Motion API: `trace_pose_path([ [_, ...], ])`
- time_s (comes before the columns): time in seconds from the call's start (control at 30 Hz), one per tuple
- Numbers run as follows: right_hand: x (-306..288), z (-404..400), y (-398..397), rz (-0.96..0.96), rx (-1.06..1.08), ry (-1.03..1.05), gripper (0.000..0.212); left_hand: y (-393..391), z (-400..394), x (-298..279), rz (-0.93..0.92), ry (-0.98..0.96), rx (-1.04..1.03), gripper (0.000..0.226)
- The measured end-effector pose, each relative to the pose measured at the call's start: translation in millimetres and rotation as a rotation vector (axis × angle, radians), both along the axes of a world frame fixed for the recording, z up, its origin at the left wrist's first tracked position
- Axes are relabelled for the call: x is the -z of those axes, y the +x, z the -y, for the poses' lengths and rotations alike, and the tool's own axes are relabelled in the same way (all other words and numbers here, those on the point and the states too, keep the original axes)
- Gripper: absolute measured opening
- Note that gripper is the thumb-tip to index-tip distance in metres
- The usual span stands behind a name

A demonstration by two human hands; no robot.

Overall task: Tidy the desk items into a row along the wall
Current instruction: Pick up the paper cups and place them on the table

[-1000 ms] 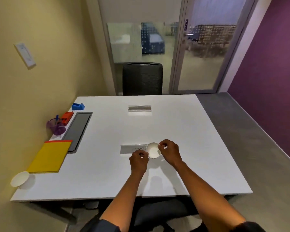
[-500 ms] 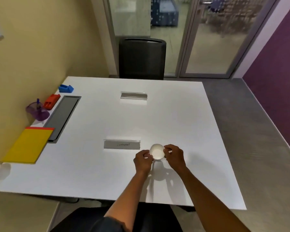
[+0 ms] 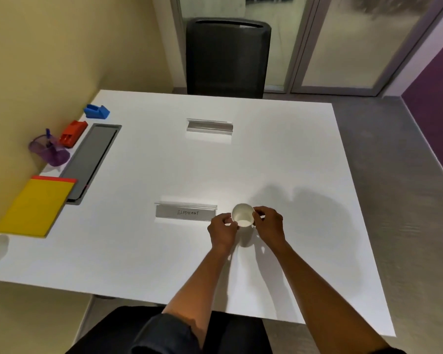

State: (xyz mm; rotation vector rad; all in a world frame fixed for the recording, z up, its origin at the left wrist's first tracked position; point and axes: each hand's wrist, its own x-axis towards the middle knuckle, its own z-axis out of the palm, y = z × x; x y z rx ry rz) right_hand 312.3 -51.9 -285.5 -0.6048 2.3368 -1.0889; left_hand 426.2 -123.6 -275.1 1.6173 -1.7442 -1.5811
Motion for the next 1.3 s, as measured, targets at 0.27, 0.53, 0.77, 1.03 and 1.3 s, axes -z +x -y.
trace_pose_path([
  [0.27,9.4,2.2,-5.7,0.007,0.019,0.034,0.027,-8.0,-2.3,0.6,-0.013,0.000,-0.015,0.035],
  [0.53,15.0,3.3,-2.9,0.012,0.053,0.005,0.026,-8.5,-8.1,-0.4,-0.038,0.005,0.010,0.051],
  [0.77,15.4,4.8,2.2,0.032,0.069,-0.029,0.028,-8.6,-4.8,8.5,-0.059,0.051,-0.002,0.052],
  [1.03,18.1,-9.4,4.5,0.075,0.126,-0.052,0.041,-2.6,-11.6,13.1,-0.011,0.096,0.067,0.060],
  [1.3,0.1,-33.6,29.6,-0.052,0.158,-0.136,0.044,33.8,-16.0,-10.7,0.094,-0.169,0.273,0.061],
])
